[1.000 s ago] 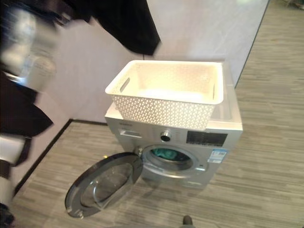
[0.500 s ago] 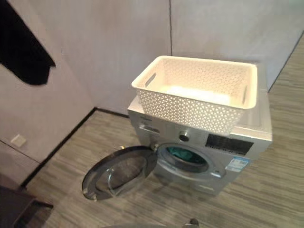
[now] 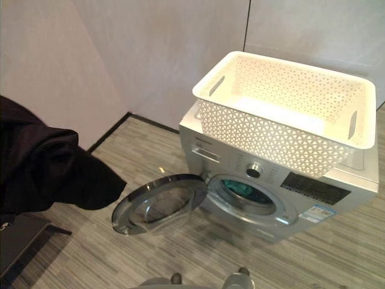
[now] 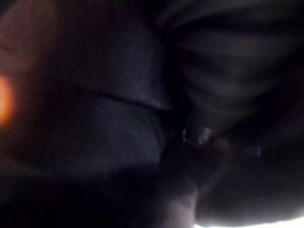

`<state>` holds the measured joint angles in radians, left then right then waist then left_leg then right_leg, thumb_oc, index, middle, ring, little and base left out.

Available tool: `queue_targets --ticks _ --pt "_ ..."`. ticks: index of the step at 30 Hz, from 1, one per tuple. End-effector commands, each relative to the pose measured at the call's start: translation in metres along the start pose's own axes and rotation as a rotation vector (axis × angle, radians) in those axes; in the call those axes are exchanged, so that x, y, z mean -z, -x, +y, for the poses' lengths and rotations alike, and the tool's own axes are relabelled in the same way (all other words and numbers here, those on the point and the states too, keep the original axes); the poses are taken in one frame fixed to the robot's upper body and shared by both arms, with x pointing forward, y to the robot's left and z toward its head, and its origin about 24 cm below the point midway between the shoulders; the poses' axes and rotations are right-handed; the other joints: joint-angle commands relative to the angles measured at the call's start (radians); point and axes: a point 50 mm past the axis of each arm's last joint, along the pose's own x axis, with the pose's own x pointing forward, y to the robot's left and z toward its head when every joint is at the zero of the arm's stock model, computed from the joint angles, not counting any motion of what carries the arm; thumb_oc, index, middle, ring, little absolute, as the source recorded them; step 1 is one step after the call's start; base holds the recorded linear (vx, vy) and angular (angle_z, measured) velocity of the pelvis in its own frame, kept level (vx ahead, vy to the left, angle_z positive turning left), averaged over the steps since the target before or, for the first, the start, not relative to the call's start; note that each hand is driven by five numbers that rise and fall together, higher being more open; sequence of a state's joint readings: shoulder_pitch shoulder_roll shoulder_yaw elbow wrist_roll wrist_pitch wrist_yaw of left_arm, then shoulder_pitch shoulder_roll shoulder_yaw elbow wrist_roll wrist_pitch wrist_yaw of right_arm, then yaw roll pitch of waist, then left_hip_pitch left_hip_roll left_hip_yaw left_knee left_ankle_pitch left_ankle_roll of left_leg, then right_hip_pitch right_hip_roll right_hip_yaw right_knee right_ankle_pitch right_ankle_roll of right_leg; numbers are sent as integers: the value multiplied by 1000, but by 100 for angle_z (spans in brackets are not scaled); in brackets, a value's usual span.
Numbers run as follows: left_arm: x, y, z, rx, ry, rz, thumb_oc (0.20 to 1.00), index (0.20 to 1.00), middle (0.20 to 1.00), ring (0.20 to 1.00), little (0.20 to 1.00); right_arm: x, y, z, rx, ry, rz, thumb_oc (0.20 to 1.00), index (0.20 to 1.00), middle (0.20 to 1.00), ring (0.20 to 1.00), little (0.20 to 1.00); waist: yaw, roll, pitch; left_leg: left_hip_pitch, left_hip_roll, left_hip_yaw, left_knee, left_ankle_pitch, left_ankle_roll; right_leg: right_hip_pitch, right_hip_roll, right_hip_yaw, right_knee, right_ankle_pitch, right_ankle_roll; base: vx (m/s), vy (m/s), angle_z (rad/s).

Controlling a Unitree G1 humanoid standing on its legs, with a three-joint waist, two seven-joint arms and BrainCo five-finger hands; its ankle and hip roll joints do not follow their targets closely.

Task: Grab the laundry basket,head to the washer,open it,put in the laundry and shut it.

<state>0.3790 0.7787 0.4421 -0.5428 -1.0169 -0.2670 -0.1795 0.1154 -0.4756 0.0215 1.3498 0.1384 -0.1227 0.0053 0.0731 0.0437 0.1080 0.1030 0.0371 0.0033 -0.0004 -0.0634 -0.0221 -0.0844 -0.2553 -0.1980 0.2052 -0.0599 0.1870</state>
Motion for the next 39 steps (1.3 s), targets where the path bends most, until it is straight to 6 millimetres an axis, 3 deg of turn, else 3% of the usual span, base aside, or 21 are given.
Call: queue_targets --ticks 1,5,12,19,21,24,29,39 --pt "-10 -3 -14 118 44 15 200 200 200 200 200 -13 -1 -22 19 82 -14 1000 1000 1000 1000 1000 -1 -49 -5 -43 -1 -10 101 -46 -11 141 7 -39 -290 207 1 -4 -38 -2" --pt "9 8 -22 147 149 153 200 200 200 200 200 -21 -2 -6 -55 213 -57 1000 1000 1000 1000 1000 -3 -32 6 -48 -6 -17 112 -45 -13 144 4 -37 -286 203 -3 4 -25 -2" --pt "46 29 -47 241 376 407 200 200 200 200 200 -35 -3 -2 -89 324 -108 1000 1000 1000 1000 1000 -10 -5 16 -44 -7 -23 96 -35 -15 150 3 -46 -282 194 -4 16 -29 7" --pt "72 47 -61 285 501 569 200 200 200 200 200 -40 -2 -10 -71 280 -131 1000 1000 1000 1000 1000 -23 4 33 -38 -4 -19 83 -31 -16 151 8 -52 -283 187 -3 10 -8 1" --pt "77 51 -64 280 518 598 200 200 200 200 200 -39 -2 -23 -5 142 -123 1000 1000 1000 1000 1000 -28 4 42 -42 -5 -18 86 -34 -14 146 8 -50 -276 183 -4 0 0 0" --pt "85 49 -71 293 538 616 200 200 200 200 200 -48 -3 -33 54 15 -133 1000 1000 1000 1000 1000 -38 7 97 -83 -6 -21 112 -34 -15 103 5 -45 -237 175 -7 -128 -1 0" --pt "87 51 -79 346 560 658 200 200 200 200 200 -54 -2 -41 51 105 -130 1000 1000 1000 1000 1000 -49 8 183 -142 -13 -25 150 -33 -13 45 2 -41 -207 180 -12 -117 -2 5" --pt "104 60 -83 295 607 693 200 200 200 200 200 -87 -1 -36 48 52 -268 1000 1000 1000 1000 1000 -71 22 281 -288 -25 -11 201 -18 -14 -123 -5 -6 -133 186 -19 -90 8 -1"
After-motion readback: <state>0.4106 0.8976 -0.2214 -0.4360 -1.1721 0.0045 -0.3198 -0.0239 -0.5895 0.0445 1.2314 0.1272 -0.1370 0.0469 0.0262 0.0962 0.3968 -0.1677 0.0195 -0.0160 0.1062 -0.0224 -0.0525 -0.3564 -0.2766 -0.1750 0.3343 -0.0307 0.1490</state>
